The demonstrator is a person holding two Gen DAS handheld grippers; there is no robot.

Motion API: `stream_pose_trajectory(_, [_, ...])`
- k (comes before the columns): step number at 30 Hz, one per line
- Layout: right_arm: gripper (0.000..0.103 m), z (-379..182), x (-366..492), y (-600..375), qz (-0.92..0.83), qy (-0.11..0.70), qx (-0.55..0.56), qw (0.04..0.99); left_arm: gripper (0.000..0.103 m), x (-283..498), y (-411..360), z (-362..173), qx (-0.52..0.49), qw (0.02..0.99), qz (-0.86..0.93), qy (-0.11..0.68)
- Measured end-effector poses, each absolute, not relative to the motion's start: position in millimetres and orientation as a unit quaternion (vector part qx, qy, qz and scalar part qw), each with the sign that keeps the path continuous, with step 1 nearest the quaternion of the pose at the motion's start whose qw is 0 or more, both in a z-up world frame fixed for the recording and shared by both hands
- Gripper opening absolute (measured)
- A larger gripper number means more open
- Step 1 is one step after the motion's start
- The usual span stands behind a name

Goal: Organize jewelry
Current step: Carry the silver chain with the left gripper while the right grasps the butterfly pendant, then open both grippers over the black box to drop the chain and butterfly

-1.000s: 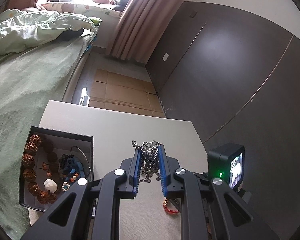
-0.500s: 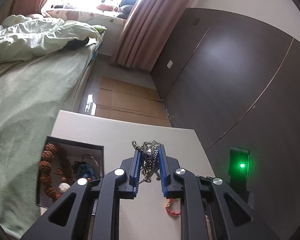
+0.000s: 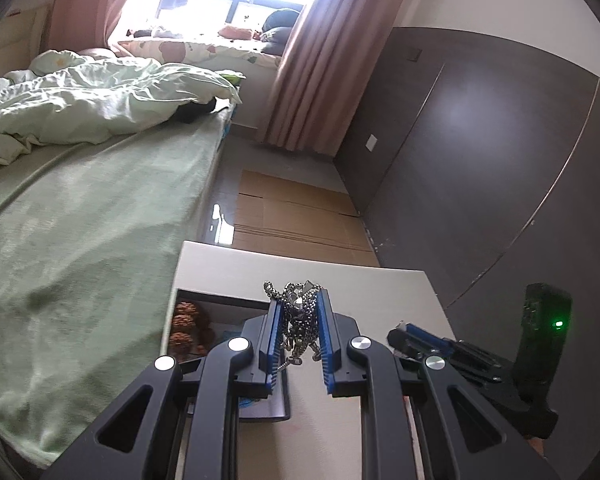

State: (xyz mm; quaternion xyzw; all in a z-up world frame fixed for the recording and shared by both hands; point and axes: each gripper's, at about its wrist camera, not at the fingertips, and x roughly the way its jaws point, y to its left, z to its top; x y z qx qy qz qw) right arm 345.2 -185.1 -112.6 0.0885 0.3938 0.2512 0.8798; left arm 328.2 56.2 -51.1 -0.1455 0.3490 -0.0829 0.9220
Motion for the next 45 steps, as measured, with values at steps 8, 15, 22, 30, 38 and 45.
stream_pose_trajectory(8, [0.026,-97.0,333.6,-164.4,0.291,0.360,0.086,0.882,0.015,325.5,68.6,-63.4,-0.139,0.917,-0.062,0.369])
stream_pose_trajectory(15, [0.026,-91.1,328.2,-143.0,0.313,0.348,0.084,0.880,0.036,325.8,87.0,-77.0,-0.148,0.909,-0.018,0.389])
stream_pose_trajectory(22, [0.026,-86.3,321.0,-114.3,0.337,0.337,0.070,0.876,0.054,309.9,116.2,-66.2,-0.158,0.916,0.014,0.367])
stream_pose_trajectory(30, [0.026,-95.4,324.4,-89.6,0.342,0.351,0.075,0.868,0.055,291.9,137.8,-59.8,-0.167,0.916,0.032,0.365])
stream_pose_trajectory(38, [0.026,-106.0,334.2,-67.2,0.336,0.368,0.076,0.864,0.060,279.6,147.8,-56.2,-0.170,0.915,0.038,0.364])
stream_pose_trajectory(45, [0.079,-115.4,348.2,-71.1,0.324,0.394,0.121,0.852,0.062,275.5,143.2,-51.8,-0.163,0.915,0.038,0.367])
